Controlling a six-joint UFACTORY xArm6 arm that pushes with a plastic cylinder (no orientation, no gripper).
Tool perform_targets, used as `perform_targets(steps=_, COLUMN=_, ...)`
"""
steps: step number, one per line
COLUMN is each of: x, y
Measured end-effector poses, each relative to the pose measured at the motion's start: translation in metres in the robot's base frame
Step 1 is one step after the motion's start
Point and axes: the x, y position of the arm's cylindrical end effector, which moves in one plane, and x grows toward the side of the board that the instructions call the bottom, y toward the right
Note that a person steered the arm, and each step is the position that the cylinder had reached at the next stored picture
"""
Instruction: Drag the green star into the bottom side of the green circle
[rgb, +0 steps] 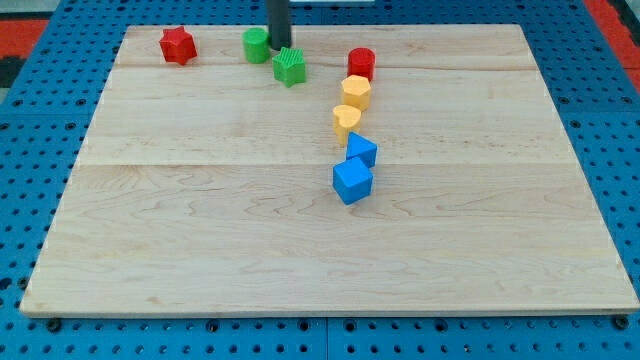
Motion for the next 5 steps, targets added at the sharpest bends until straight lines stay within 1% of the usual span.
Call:
perform_targets(steps=1, x=0.01, y=-0.018)
perform_targets(steps=2, x=0.007, y=0.027)
perform_targets(steps=3, x=0.006, y=0.101)
perform_targets(steps=4, x=0.043, y=0.109)
perform_targets(steps=5, x=0.054, y=0.076)
